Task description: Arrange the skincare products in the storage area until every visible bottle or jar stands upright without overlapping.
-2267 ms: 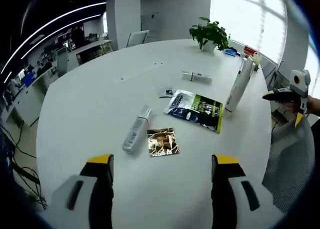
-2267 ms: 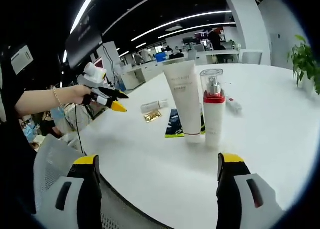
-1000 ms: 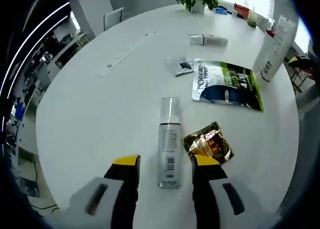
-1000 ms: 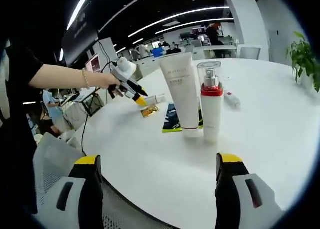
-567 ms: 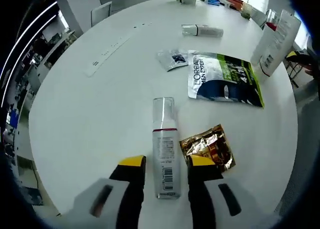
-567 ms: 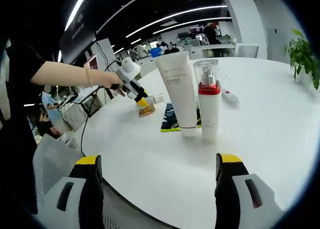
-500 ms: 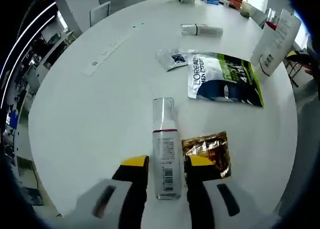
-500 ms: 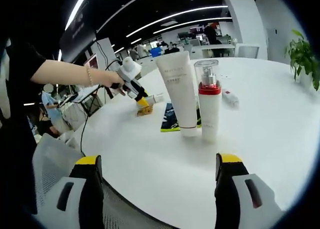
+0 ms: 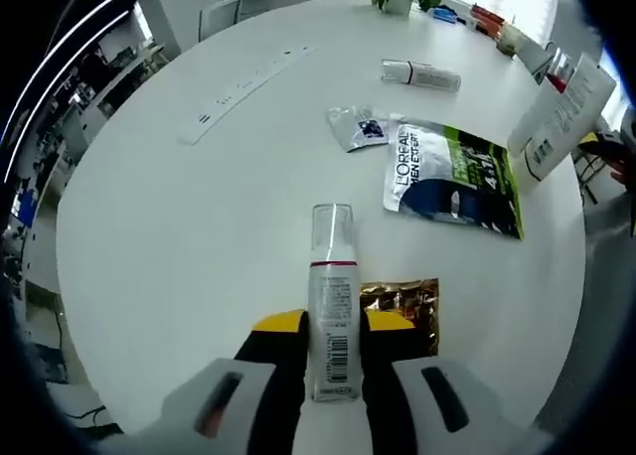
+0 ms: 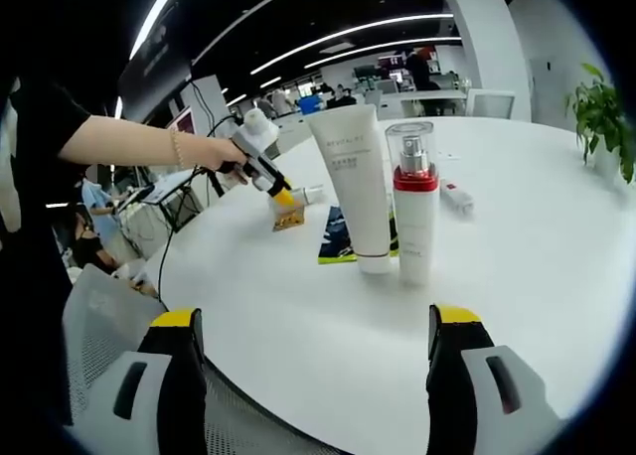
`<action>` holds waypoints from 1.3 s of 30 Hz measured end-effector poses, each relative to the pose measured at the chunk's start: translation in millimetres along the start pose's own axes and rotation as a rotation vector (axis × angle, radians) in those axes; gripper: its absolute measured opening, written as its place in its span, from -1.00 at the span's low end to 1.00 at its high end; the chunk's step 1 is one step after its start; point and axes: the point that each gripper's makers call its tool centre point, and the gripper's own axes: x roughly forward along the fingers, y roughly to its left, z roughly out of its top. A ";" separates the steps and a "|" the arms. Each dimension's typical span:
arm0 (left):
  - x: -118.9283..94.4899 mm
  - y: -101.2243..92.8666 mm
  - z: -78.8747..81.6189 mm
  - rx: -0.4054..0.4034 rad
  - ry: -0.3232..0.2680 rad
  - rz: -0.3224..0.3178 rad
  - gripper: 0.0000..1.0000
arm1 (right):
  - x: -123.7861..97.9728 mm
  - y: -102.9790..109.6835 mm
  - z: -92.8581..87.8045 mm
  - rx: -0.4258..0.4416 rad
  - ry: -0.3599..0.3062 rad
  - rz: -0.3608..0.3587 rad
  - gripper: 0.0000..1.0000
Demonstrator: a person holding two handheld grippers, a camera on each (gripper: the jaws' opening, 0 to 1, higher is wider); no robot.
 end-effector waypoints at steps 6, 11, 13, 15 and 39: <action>-23.2 -14.1 8.3 -0.084 -0.086 -0.033 -0.54 | -0.2 1.9 0.7 -0.009 -0.001 0.006 0.86; -35.2 -20.0 12.7 -0.210 -0.183 -0.101 -0.54 | 0.3 3.4 1.4 -0.018 -0.004 0.011 0.86; -48.2 -36.5 9.8 -0.221 -0.189 -0.102 -0.54 | 0.4 3.5 2.1 -0.017 -0.007 0.014 0.86; -47.6 -29.5 14.6 -0.236 -0.204 -0.114 -0.55 | 0.0 3.7 3.6 -0.014 -0.015 0.016 0.86; -143.4 -135.7 65.9 -0.544 -0.706 -0.558 -0.55 | 1.1 62.8 17.1 -0.016 -0.054 0.307 0.71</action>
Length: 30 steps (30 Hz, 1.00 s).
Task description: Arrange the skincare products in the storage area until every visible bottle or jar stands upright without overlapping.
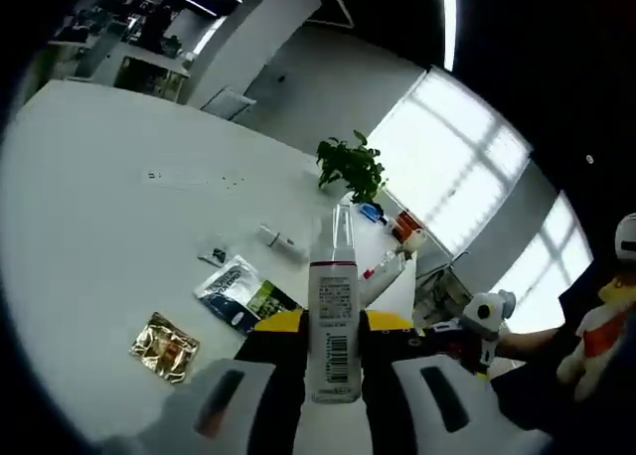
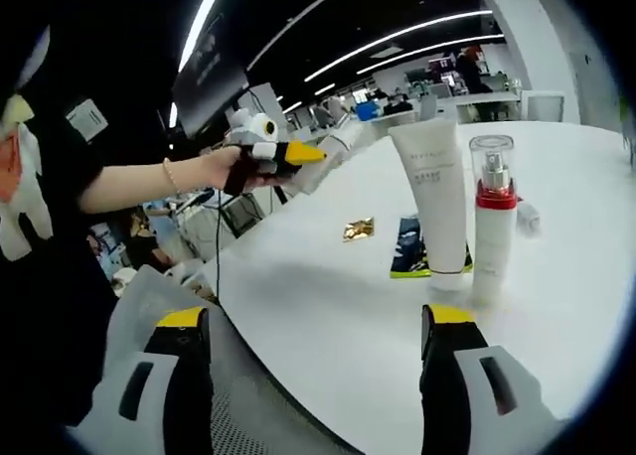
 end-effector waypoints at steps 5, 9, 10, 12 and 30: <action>-6.8 -32.0 7.2 -0.012 -0.061 -0.096 -0.55 | 2.2 16.3 31.2 0.131 -0.132 0.101 0.62; -12.4 -57.6 6.8 0.005 -0.076 -0.151 -0.55 | 5.4 24.0 59.8 0.128 -0.189 0.153 0.55; -13.9 -65.3 6.6 0.013 -0.088 -0.166 -0.55 | 6.0 24.9 62.8 0.132 -0.194 0.162 0.55; -16.5 -78.0 7.2 0.010 -0.110 -0.201 -0.55 | 8.3 31.3 84.4 0.143 -0.242 0.208 0.52; -36.0 -155.0 -14.8 0.083 -0.142 -0.407 -0.54 | 27.5 69.3 159.6 0.209 -0.370 0.379 -0.11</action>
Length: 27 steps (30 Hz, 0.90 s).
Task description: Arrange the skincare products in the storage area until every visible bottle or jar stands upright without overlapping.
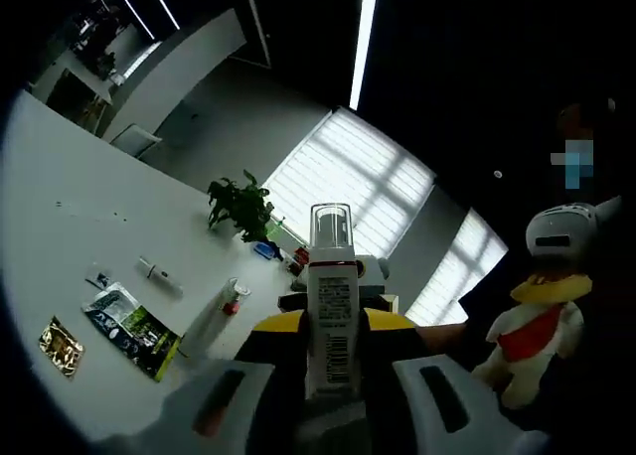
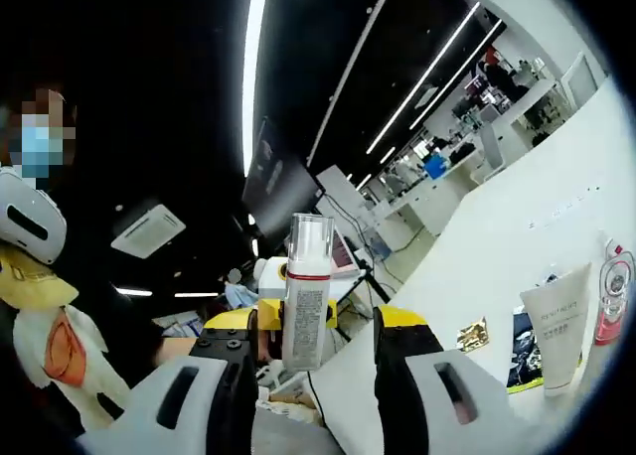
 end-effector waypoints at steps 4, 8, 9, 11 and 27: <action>7.6 -4.6 -6.4 0.001 -0.004 -0.018 -0.54 | 0.4 5.0 2.1 0.031 -0.011 0.019 -0.16; 12.5 -6.2 -14.1 -0.011 0.004 -0.026 -0.54 | 2.3 5.9 2.6 0.035 0.003 0.025 -0.34; 13.6 -6.5 -16.4 -0.012 0.006 -0.027 -0.54 | 2.1 5.7 1.8 0.034 0.010 0.023 -0.41; 14.0 -3.4 -18.7 -0.026 0.007 -0.015 -0.54 | 0.8 9.0 1.7 0.034 0.013 0.038 -0.56; 17.8 10.7 -15.3 0.110 0.083 0.277 -0.58 | -5.3 -6.9 9.9 -0.148 0.055 -0.289 -0.63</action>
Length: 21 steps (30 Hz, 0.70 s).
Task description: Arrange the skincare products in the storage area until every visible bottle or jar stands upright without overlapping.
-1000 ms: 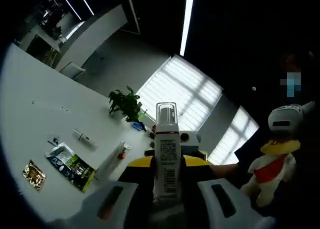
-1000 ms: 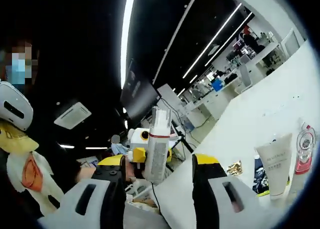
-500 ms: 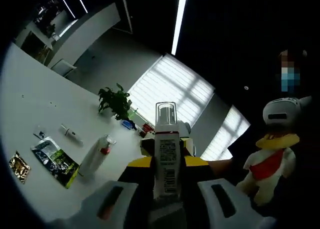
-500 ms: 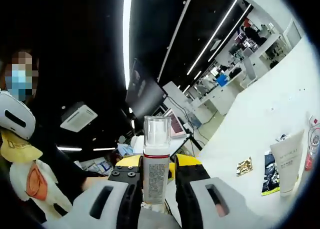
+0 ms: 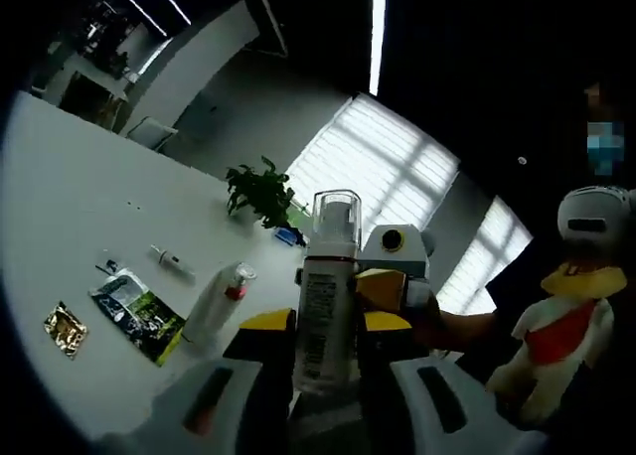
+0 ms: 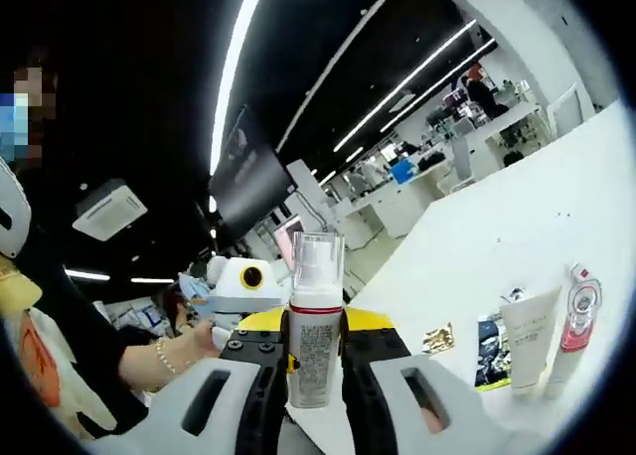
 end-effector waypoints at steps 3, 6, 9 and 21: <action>0.9 2.1 0.0 0.080 -0.003 0.092 -0.59 | -1.3 -3.8 0.2 -0.062 0.021 -0.082 -0.62; -1.4 9.6 0.8 0.198 0.000 0.221 -0.60 | -1.9 -7.4 -0.1 -0.145 0.037 -0.195 -0.62; -0.4 15.0 -1.7 0.244 -0.006 0.354 -0.59 | -1.8 -12.9 -1.9 -0.183 0.025 -0.273 -0.62; 6.0 10.8 -8.6 0.359 -0.045 0.497 -0.62 | -12.5 -11.0 -12.1 -0.148 -0.002 -0.303 -0.62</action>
